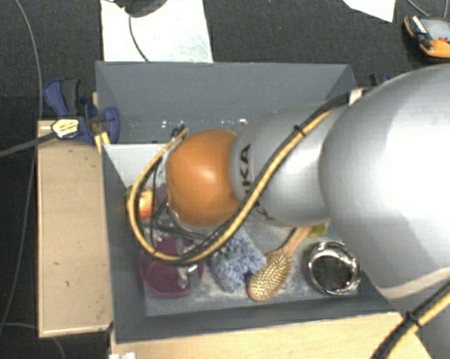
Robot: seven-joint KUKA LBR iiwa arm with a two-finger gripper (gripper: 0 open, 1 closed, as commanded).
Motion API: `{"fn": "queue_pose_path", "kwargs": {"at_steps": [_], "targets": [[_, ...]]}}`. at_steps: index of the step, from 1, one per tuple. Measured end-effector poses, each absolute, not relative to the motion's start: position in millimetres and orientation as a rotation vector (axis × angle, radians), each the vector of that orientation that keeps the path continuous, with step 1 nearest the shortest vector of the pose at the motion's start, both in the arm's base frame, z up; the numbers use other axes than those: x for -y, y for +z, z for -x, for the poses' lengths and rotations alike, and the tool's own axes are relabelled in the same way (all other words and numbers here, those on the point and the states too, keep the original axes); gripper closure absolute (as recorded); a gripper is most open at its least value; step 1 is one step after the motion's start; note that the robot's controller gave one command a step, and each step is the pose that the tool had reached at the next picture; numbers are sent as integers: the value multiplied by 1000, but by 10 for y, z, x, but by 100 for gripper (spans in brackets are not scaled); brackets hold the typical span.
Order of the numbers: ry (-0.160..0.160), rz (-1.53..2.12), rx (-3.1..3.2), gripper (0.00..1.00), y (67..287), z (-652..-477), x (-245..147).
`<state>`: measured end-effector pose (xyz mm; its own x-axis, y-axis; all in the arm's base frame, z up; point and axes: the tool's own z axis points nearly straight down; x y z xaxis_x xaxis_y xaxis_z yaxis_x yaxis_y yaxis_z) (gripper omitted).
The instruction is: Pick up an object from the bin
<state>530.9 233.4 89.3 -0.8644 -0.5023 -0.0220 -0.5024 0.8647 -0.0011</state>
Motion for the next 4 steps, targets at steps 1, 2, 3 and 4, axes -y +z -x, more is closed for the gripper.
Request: {"fn": "queue_pose_path", "kwargs": {"at_steps": [1, 2, 3, 4], "targets": [[16, 649, -3040, 0, 740, -5352, -2294], [15, 657, -3041, 100, 712, -5353, -2363], [16, 652, -3043, 100, 711, -5352, -2363], [16, 651, -3043, 100, 711, -5352, -2363]]}}
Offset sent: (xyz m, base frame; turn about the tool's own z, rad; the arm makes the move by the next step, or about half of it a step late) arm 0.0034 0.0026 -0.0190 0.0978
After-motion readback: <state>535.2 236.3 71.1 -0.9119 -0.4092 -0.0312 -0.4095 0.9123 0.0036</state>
